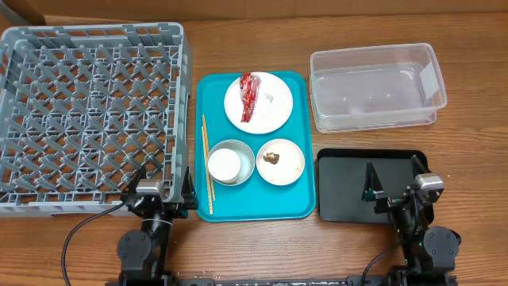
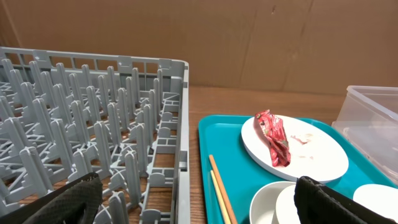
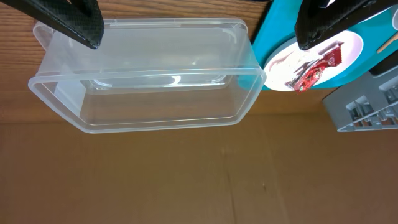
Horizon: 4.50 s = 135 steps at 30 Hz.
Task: Sort waste into correct bins and load items into the dishwasher
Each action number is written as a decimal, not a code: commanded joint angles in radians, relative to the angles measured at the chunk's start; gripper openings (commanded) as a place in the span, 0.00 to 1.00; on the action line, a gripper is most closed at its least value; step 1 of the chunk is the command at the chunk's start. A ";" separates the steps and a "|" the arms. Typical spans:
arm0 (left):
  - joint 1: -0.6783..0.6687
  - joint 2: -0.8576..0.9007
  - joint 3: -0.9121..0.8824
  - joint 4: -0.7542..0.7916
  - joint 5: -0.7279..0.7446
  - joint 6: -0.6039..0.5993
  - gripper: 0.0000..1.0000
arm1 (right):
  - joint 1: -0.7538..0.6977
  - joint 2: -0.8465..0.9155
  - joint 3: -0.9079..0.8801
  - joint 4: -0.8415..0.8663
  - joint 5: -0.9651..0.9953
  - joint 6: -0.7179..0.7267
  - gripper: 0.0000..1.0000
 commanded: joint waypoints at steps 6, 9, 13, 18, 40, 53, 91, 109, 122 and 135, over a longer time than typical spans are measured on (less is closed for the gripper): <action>-0.004 -0.008 -0.006 0.000 -0.014 -0.007 1.00 | 0.005 -0.009 -0.010 0.003 -0.005 0.000 1.00; -0.004 -0.008 -0.006 0.000 -0.014 -0.007 1.00 | 0.005 -0.009 -0.010 0.003 -0.005 0.000 1.00; -0.004 -0.008 -0.006 0.000 -0.014 -0.007 1.00 | 0.005 -0.009 -0.010 0.003 -0.005 0.000 1.00; -0.004 -0.008 -0.006 0.000 -0.014 -0.007 1.00 | 0.005 -0.009 -0.010 0.003 -0.005 0.000 1.00; -0.004 -0.008 -0.006 0.000 -0.014 -0.007 1.00 | 0.005 -0.009 -0.010 0.003 -0.005 0.000 1.00; -0.004 -0.008 -0.006 0.000 -0.014 -0.007 1.00 | 0.005 -0.009 -0.010 0.003 -0.005 0.000 1.00; -0.003 0.217 0.332 -0.337 -0.003 -0.078 1.00 | 0.005 0.195 0.277 -0.267 0.002 0.237 1.00; 0.103 1.074 1.157 -1.125 -0.015 -0.074 1.00 | 0.005 1.226 1.266 -0.919 -0.133 0.135 1.00; 0.135 1.173 1.220 -1.165 0.039 -0.078 1.00 | 0.286 1.368 1.386 -0.716 -0.101 0.091 1.00; 0.135 1.174 1.220 -1.151 0.039 -0.086 1.00 | 0.518 1.732 1.387 -0.309 0.115 0.037 1.00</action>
